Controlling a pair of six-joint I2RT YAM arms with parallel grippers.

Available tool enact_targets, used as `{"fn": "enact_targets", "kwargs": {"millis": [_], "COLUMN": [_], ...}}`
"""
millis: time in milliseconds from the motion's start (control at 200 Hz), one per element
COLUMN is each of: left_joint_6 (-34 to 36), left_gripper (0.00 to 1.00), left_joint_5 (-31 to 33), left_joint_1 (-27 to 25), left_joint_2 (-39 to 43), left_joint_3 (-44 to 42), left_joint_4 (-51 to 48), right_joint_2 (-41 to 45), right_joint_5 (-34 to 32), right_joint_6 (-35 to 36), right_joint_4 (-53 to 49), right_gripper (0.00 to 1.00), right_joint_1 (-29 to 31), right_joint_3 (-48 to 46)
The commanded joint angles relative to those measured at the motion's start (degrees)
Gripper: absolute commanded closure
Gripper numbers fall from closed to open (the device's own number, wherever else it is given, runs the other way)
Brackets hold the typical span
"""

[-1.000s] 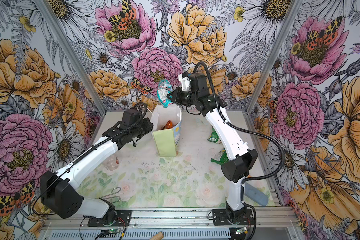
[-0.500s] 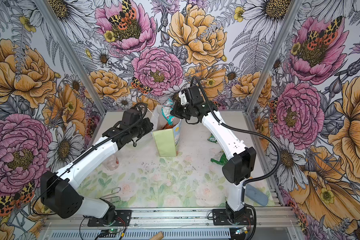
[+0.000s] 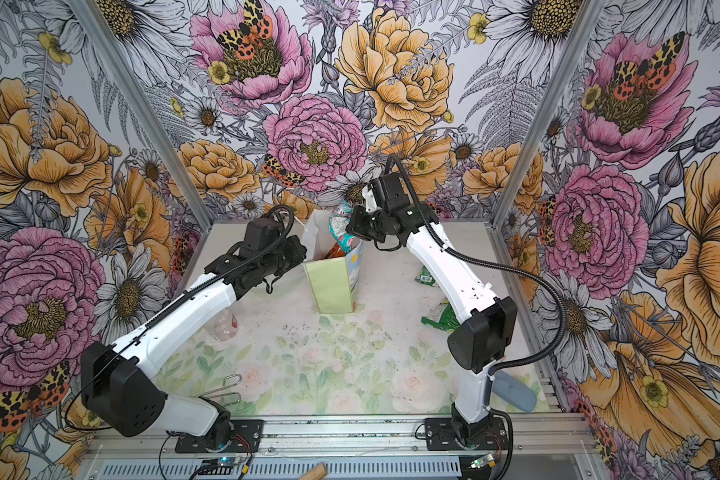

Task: Place the snacks into the paper bag
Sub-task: 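Lower the teal candy bag into the paper bag and open the right gripper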

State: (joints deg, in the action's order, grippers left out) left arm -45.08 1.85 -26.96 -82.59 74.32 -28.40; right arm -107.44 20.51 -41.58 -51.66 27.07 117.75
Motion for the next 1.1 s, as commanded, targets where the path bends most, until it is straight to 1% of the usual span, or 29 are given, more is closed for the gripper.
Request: {"fn": "enact_targets", "kwargs": {"millis": [0,375,971,1051,1096], "left_joint_6": [-0.1,-0.1,-0.3,-0.4,-0.4], "left_gripper": [1.0,1.0,1.0,1.0,1.0], "left_joint_5": [-1.3,-1.5,-1.8,-1.8,-1.7], "left_joint_1": [0.7,1.0,0.8,0.7,0.7], "left_joint_2": [0.8,0.7,-0.4,-0.4,-0.4], "left_joint_3": [-0.5,-0.5,0.1,0.1,0.1], "left_joint_4": [0.6,0.9,1.1,1.1,1.1], "right_joint_2": [-2.7,-9.4,-4.7,-4.6,-4.7], "right_joint_5": [-1.6,-3.7,-7.9,-8.4,-8.7], "right_joint_6": [-0.2,0.3,1.9,1.7,1.5], "right_joint_4": [1.1,-1.0,-1.3,-1.3,-1.3], "right_gripper": [1.0,1.0,1.0,0.97,0.97], "right_joint_1": [-0.3,-0.8,0.4,0.7,1.1], "right_joint_3": [3.9,12.7,8.3,8.2,8.1]}}
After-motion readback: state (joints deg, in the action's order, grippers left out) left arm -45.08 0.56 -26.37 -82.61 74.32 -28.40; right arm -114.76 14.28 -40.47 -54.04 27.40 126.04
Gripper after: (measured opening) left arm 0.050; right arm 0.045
